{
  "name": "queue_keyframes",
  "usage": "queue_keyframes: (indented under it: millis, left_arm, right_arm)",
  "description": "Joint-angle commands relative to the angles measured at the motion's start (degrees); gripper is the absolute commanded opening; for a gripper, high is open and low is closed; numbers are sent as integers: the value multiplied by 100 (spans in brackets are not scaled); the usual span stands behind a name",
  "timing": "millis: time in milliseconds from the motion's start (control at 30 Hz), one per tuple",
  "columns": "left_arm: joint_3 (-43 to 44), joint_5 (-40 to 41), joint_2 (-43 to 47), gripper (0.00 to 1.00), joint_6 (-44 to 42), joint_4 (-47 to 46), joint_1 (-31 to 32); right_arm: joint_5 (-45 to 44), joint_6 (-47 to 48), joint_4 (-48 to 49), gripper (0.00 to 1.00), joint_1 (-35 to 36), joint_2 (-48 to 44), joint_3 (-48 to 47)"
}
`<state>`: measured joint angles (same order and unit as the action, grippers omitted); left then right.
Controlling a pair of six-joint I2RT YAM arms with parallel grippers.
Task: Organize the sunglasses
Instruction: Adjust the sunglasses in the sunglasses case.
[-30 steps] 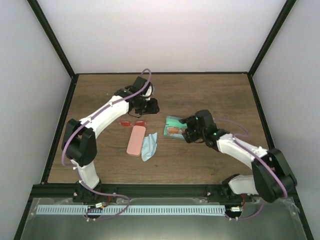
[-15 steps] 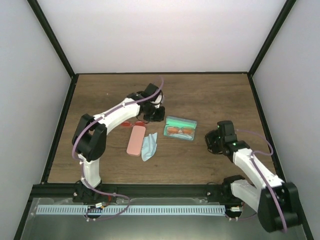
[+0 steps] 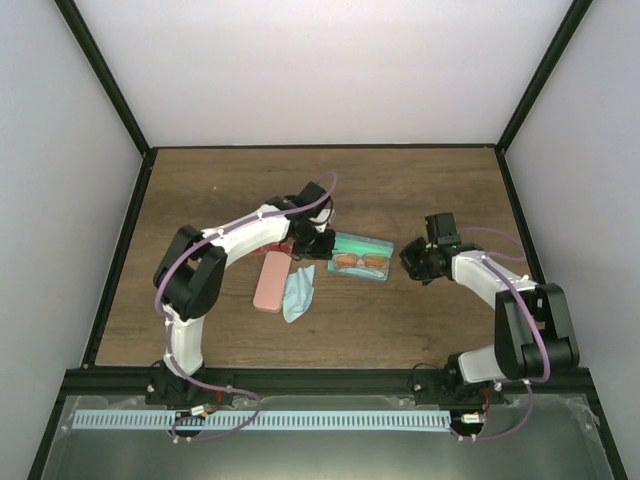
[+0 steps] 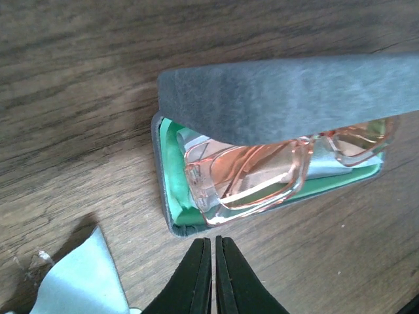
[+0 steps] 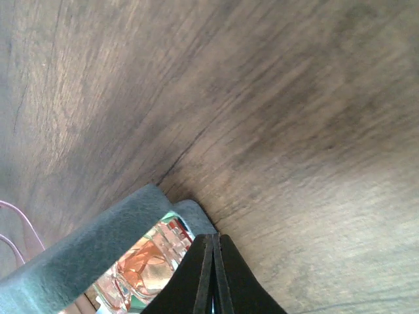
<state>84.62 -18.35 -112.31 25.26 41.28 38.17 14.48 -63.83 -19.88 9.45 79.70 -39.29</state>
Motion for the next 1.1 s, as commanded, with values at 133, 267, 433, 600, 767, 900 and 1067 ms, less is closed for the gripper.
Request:
queue_keyframes:
  millis: [133,267,433,600,767,900,1067]
  left_arm:
    - [-260,156,-176,5,121,-13,32]
    - [-303,134,-190,5,146,-16,32]
    - [-314,173,-203,5,142,-14,32]
    - [-331,277,-258,5,162,-32,26]
    - [-256,480,-421,5,190,-58,6]
    - [-83,577,-609,6,199,-32,6]
    - [56,642,-720,5,181,-4,-2]
  right_arm:
    - [364,655,92,1,-51,408,-410]
    - [519,671,193,1,-15,526,-404]
    - [645,702,336,1,90,587,-396]
    - [644,757,343,1,268,735,-482]
    - [627,762,361,1,396,906,-474]
    - [611,754,380,1,487,942,-447]
    - [611,740,333,1,533,908,-487]
